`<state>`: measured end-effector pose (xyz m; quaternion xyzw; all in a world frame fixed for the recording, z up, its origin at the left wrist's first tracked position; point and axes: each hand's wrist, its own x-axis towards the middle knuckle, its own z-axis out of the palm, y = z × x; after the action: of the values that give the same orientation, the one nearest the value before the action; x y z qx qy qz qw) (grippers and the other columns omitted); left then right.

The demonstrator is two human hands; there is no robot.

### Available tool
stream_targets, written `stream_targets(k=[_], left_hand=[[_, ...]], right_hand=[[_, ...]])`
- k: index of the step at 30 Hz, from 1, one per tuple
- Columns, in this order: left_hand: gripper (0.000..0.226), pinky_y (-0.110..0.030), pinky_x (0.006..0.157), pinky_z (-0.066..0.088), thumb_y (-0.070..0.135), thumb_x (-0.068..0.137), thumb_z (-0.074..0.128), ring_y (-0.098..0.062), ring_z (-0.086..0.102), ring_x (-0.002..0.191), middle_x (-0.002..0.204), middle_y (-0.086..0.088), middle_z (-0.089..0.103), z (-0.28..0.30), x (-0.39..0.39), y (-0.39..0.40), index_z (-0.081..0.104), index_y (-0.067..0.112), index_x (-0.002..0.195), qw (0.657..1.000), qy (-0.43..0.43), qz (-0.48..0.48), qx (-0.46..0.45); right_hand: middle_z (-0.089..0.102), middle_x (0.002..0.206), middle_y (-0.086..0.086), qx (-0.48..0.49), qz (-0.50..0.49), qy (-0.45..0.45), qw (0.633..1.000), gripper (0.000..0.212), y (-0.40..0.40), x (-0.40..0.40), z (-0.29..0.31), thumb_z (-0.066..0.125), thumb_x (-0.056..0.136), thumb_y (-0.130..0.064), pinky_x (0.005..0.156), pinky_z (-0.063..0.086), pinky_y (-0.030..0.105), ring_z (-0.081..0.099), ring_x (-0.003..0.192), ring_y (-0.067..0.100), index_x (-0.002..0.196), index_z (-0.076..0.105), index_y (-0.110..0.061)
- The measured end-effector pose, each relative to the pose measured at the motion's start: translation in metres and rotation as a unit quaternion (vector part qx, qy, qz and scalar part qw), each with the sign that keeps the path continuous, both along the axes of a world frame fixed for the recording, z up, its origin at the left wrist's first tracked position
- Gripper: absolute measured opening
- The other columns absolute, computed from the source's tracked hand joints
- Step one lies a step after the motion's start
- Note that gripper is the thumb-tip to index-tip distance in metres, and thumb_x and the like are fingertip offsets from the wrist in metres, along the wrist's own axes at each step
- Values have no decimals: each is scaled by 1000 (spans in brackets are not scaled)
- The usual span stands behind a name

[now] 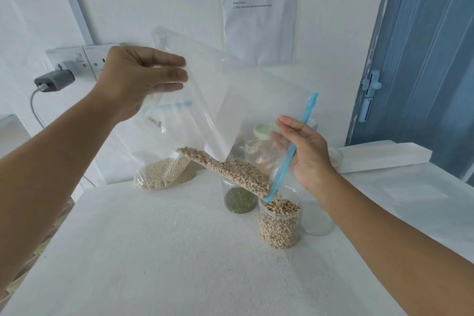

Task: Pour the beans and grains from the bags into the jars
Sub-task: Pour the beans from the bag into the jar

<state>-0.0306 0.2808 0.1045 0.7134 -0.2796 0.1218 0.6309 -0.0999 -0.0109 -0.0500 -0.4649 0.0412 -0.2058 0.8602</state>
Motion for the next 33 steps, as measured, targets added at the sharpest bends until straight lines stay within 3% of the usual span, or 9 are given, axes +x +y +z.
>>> stream_targets(k=[33], left_hand=[[32, -39, 87, 64, 1, 75, 87, -33, 77, 95, 92, -12, 80, 1, -2, -5, 77, -3, 106, 1000, -6, -6, 8]], right_hand=[[78, 116, 8, 18, -1, -3, 1000, 21, -3, 0, -5, 76, 87, -2, 91, 59, 33, 76, 102, 30, 105, 79, -12]])
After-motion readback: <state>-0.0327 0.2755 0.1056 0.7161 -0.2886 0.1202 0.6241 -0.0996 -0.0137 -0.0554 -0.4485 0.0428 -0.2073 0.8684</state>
